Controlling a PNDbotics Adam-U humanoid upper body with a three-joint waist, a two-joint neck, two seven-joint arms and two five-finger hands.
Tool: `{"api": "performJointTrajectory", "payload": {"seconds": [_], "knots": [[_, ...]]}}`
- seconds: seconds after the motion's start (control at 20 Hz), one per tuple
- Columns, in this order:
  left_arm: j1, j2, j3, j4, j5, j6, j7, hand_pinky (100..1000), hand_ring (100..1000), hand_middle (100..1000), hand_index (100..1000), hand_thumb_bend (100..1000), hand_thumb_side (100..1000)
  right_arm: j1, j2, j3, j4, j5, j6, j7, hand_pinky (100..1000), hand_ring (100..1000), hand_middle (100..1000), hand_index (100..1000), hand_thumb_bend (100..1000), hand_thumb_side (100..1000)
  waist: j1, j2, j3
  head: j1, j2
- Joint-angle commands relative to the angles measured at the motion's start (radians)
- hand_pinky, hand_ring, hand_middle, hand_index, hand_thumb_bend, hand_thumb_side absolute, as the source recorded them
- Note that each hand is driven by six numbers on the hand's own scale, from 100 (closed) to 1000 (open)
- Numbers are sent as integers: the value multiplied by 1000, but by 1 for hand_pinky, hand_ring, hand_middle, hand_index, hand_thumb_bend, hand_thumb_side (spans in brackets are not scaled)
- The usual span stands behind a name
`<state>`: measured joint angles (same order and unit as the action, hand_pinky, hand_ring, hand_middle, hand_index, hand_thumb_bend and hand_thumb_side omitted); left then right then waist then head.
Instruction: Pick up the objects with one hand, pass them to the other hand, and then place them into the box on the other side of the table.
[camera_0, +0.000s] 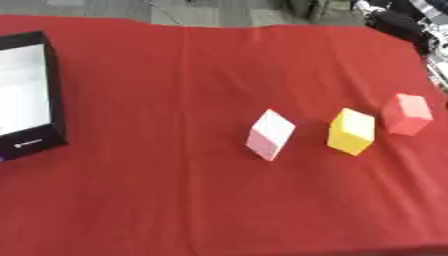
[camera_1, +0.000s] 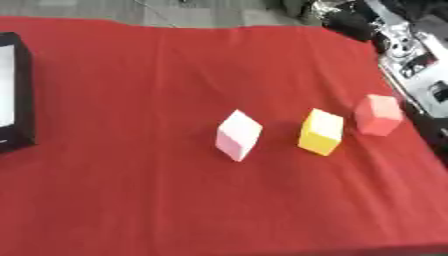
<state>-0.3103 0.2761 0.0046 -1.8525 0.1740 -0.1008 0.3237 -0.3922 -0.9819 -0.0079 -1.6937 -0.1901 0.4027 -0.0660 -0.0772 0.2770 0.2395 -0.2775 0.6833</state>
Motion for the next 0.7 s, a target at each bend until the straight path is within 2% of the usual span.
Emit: {"api": "performJointTrajectory", "payload": {"seconds": [0.05, 0.15, 0.25, 0.4, 0.55, 0.7], "knots": [[-3, 33, 12, -12, -11, 2, 4, 818, 662, 815, 824, 348, 790, 13, -87, -17, 3, 2, 33, 14, 905, 825, 833, 891, 241, 495, -1, -24, -5, 9, -7], [-2, 36, 13, -12, -12, 2, 5, 818, 662, 815, 824, 347, 791, 36, -104, -21, 2, 14, 43, 42, 908, 840, 852, 898, 269, 483, -4, -24, -8, 13, -11], [-1, 40, 14, -12, -13, 3, 5, 818, 662, 815, 824, 347, 791, 52, -116, -29, 6, 36, 27, 96, 920, 855, 866, 903, 281, 459, -6, -24, -11, 17, -13], [0, 43, 14, -11, -14, 4, 6, 818, 661, 815, 824, 345, 793, 58, -121, -47, 44, 70, -40, 233, 938, 889, 891, 917, 269, 427, -9, -24, -15, 20, -17], [0, 44, 14, -11, -15, 5, 5, 818, 661, 815, 824, 344, 793, 42, -129, -64, 111, 126, -109, 381, 947, 905, 897, 918, 281, 334, -9, -24, -16, 22, -21], [0, 46, 14, -11, -15, 6, 4, 818, 661, 815, 823, 342, 794, 19, -133, -79, 177, 169, -162, 494, 955, 917, 920, 919, 287, 260, -6, -23, -17, 22, -23]]}}
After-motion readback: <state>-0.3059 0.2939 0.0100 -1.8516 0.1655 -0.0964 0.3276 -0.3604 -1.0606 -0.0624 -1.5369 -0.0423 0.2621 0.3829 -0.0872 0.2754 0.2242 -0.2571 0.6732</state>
